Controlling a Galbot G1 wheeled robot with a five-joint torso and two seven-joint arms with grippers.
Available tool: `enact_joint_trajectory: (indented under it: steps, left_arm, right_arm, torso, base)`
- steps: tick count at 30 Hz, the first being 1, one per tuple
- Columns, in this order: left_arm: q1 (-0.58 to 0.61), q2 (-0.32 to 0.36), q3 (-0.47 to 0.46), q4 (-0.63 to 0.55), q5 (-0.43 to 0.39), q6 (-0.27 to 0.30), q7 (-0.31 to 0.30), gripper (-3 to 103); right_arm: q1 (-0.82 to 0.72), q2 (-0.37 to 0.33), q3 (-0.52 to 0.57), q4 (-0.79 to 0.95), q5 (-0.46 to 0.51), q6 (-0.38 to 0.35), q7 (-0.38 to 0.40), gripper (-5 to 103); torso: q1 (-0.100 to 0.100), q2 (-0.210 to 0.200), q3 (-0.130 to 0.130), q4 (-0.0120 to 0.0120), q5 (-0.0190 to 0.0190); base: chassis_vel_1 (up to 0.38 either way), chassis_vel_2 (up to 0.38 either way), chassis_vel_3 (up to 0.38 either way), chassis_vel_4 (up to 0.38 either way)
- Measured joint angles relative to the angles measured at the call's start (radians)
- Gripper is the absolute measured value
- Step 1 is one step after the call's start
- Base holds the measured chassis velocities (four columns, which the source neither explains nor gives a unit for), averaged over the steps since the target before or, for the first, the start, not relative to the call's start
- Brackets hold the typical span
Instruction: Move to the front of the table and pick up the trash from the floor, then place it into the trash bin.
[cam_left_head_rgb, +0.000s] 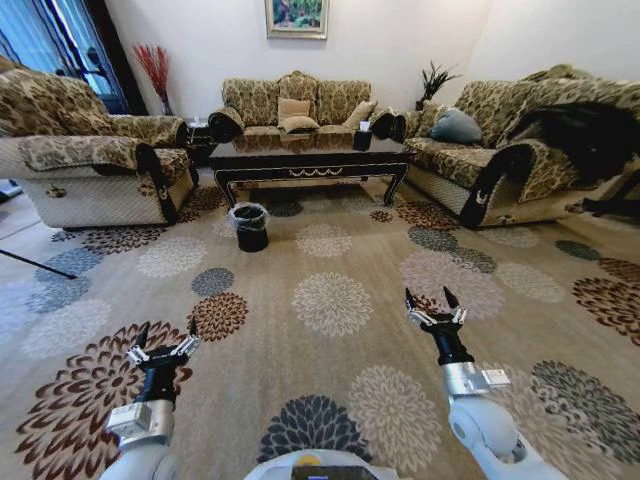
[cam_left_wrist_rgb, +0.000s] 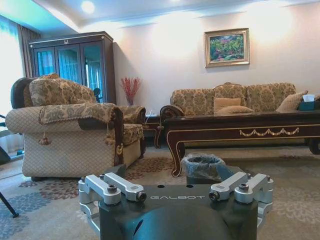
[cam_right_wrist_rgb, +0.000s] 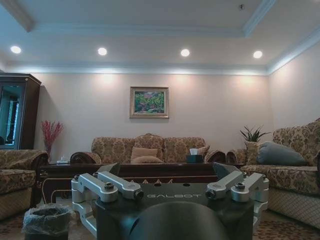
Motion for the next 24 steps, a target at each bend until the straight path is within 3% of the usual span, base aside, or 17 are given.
enact_joint_trajectory:
  steps: [24]
  left_arm:
    - [0.0, 0.0, 0.0, 0.0, 0.0, 0.0, 0.0, 100]
  right_arm:
    - [0.0, 0.0, 0.0, 0.0, 0.0, 0.0, 0.0, 100]
  torso:
    - [0.024, 0.102, 0.078, 0.0, 0.0]
  base:
    - [0.0, 0.0, 0.0, 0.0]
